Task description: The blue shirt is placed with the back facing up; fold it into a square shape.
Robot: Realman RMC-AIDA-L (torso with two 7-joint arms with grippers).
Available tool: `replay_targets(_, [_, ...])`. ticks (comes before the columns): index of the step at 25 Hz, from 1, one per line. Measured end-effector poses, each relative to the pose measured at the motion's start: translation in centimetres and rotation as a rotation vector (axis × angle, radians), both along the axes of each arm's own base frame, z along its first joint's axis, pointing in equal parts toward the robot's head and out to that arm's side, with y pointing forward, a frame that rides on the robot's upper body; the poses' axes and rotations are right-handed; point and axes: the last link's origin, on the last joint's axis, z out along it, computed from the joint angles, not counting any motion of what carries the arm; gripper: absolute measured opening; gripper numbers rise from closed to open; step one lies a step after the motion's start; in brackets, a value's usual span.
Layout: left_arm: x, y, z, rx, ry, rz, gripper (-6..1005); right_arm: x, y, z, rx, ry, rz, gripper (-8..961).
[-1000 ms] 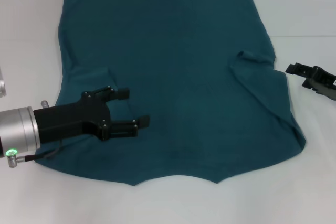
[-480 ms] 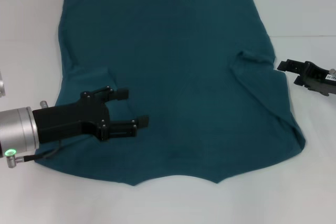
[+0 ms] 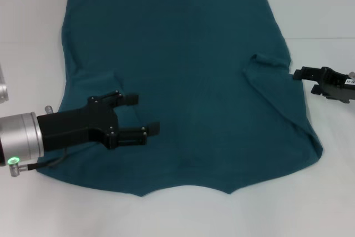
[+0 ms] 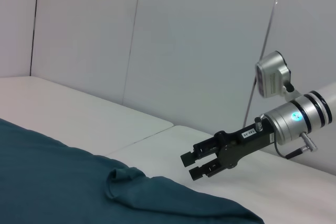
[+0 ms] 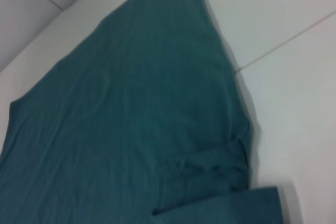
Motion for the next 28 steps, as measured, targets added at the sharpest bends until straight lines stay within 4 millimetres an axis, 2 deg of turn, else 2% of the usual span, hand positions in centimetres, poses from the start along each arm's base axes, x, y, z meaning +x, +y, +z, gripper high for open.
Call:
replay_targets(11, [-0.2, -0.2, -0.1, 0.001, 0.000, 0.003, 950, -0.3, 0.0, 0.0, -0.047, -0.014, -0.017, 775])
replay_targets(21, [-0.3, -0.4, -0.2, 0.000, -0.002, 0.006, 950, -0.6, 0.3, -1.3, -0.034, -0.027, -0.023, 776])
replay_targets(28, [-0.5, -0.5, -0.2, 0.002, -0.003, 0.013, 950, -0.2, -0.1, -1.8, -0.042, -0.032, -0.037, 776])
